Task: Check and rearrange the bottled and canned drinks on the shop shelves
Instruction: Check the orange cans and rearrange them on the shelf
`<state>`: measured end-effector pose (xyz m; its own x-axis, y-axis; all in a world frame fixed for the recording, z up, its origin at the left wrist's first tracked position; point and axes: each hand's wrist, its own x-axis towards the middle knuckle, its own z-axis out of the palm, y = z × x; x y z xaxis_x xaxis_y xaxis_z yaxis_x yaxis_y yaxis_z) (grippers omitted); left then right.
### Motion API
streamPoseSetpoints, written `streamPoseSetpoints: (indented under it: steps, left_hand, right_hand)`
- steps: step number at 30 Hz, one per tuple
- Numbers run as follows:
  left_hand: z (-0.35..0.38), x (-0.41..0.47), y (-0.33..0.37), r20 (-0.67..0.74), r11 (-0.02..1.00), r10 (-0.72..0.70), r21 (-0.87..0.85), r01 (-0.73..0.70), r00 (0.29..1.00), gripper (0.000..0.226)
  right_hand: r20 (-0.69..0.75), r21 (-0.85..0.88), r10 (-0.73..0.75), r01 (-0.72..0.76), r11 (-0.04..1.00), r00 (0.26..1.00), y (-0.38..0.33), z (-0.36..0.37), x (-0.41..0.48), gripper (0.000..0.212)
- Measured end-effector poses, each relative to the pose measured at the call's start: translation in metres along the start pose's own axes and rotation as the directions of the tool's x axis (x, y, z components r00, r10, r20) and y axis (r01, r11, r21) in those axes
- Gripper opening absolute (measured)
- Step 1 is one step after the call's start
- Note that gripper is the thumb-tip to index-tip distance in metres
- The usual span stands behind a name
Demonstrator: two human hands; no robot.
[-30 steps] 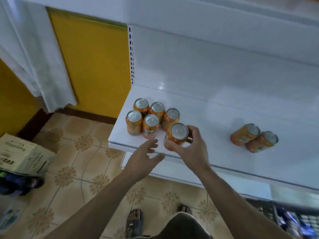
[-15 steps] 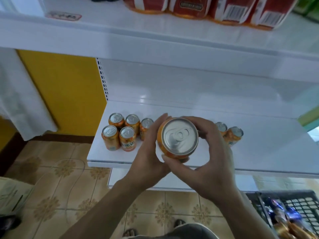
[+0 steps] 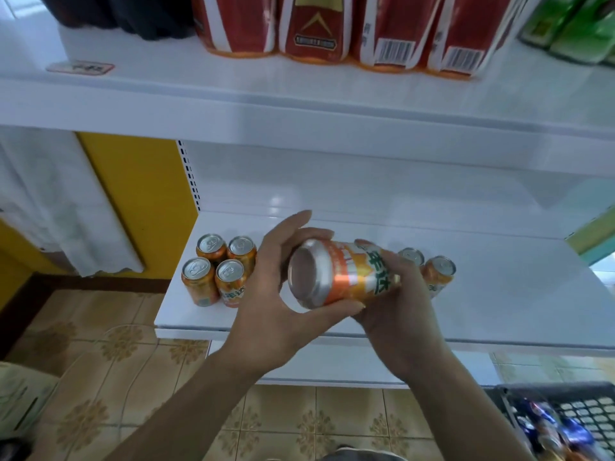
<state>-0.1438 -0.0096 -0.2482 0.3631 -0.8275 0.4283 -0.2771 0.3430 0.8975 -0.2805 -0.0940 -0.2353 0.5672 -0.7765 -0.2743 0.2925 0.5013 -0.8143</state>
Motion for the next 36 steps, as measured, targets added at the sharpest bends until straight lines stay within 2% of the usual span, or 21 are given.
streamPoseSetpoints:
  steps: [3,7,11,19,22,24,26,28,30,33,36]
  left_hand:
    - [0.007,0.008,0.013,0.046,0.996,0.059,0.067,-0.062,0.997,0.096]
    - [0.004,0.007,0.018,0.179,0.997,0.061,0.04,-0.069,0.982,0.099]
    - [0.001,0.007,0.019,0.208,0.998,0.064,0.015,-0.068,0.976,0.098]
    - [-0.001,0.01,0.02,0.177,0.998,0.059,0.021,-0.064,0.982,0.091]
    - [-0.004,0.011,0.019,0.125,0.999,0.043,0.025,-0.046,0.991,0.087]
    - [-0.005,0.011,0.019,0.042,1.0,0.017,-0.013,-0.016,0.999,0.081]
    - [-0.003,0.011,0.019,-0.095,0.996,-0.044,-0.084,0.036,0.994,0.071]
    - [0.001,0.012,0.02,-0.222,0.969,-0.167,-0.216,0.118,0.961,0.061]
    - [0.004,0.013,0.022,-0.27,0.941,-0.286,-0.262,0.215,0.92,0.057]
    - [0.002,0.014,0.021,-0.187,0.912,-0.385,-0.226,0.342,0.904,0.057]
    - [-0.005,0.011,0.016,-0.011,0.906,-0.362,-0.237,0.349,0.932,0.053]
  right_hand:
    - [0.04,0.113,0.147,-0.151,0.982,0.988,0.01,0.009,0.001,0.059]
    - [0.123,0.201,0.171,-0.194,0.96,0.978,0.019,0.011,0.003,0.054]
    - [0.147,0.216,0.196,-0.225,0.95,0.97,0.018,0.012,0.004,0.051]
    - [0.155,0.227,0.212,-0.243,0.943,0.965,0.018,0.012,0.008,0.049]
    - [0.167,0.232,0.225,-0.26,0.937,0.96,0.019,0.005,0.011,0.052]
    - [0.2,0.19,0.227,-0.265,0.945,0.953,0.018,0.0,0.01,0.056]
    - [0.205,0.092,0.171,-0.192,0.977,0.964,0.017,-0.002,0.009,0.057]
    - [0.191,0.002,0.051,-0.052,0.999,0.98,0.015,-0.005,0.009,0.062]
    - [0.201,-0.111,-0.074,0.098,0.989,0.977,0.014,-0.008,0.007,0.074]
    - [0.16,-0.258,-0.199,0.236,0.937,0.967,0.01,-0.006,0.003,0.055]
    - [0.098,-0.296,-0.196,0.216,0.93,0.976,0.007,-0.004,0.003,0.04]
